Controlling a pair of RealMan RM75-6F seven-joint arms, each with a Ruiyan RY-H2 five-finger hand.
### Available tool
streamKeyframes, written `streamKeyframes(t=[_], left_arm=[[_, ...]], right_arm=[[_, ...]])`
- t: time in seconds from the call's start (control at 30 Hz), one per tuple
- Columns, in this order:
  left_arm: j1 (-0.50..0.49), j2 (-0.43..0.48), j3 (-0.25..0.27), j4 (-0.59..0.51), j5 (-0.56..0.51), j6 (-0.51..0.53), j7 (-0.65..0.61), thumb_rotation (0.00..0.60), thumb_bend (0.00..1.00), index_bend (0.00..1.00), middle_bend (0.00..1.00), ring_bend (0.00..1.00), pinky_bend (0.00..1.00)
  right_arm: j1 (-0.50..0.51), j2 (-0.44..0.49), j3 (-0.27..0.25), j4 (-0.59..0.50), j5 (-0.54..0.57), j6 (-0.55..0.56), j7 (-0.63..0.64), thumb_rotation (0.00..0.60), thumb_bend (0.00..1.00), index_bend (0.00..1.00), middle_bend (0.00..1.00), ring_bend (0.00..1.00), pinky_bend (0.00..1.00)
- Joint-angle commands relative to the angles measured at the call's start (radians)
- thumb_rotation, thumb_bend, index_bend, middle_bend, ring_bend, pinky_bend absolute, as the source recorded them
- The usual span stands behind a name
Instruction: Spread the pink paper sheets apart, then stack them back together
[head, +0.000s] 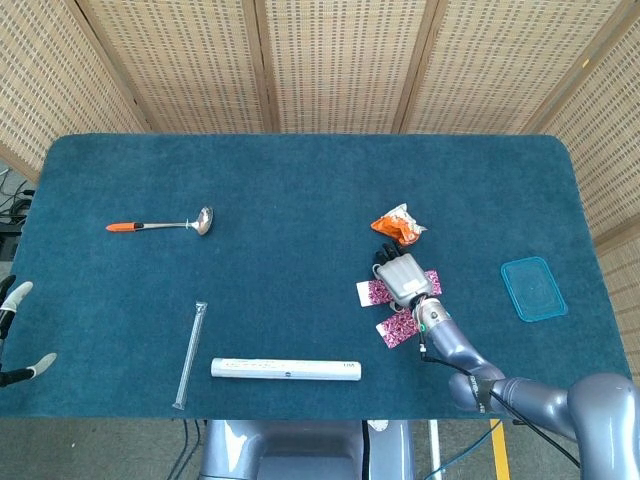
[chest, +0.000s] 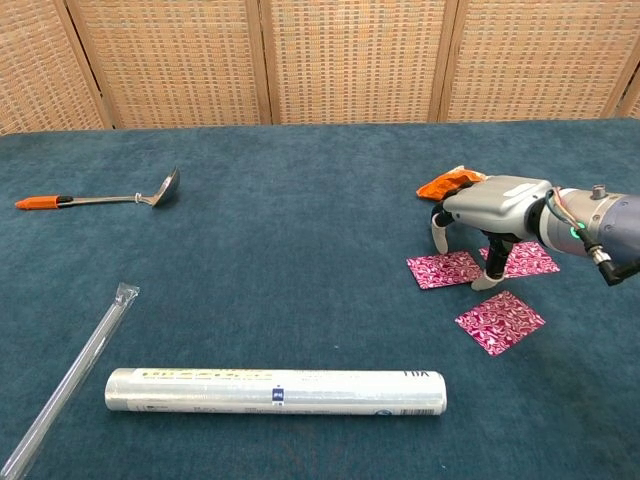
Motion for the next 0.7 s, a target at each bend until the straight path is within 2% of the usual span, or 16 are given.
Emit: streamKeyframes(t=[0.03,0.7], left_arm=[[0.0,0.0,0.0,0.0,0.0,0.001,-0.001,0.572,0.0,0.09,0.0,0.0,0.0],[0.006,0.0,0.002,0.013,0.003,0.006,-0.017,0.572,0.0,0.09,0.0,0.0,0.0]], right_arm=[[0.0,0.002,0.0,-0.005,0.002,0.002,-0.001,0.6,0.25,0.35,0.16,0.0,0.0],[0.006,-0.004,-0.004,-0.02,0.025,0.016,-0.025,0.6,0.25,0.35,0.16,0.0,0.0]])
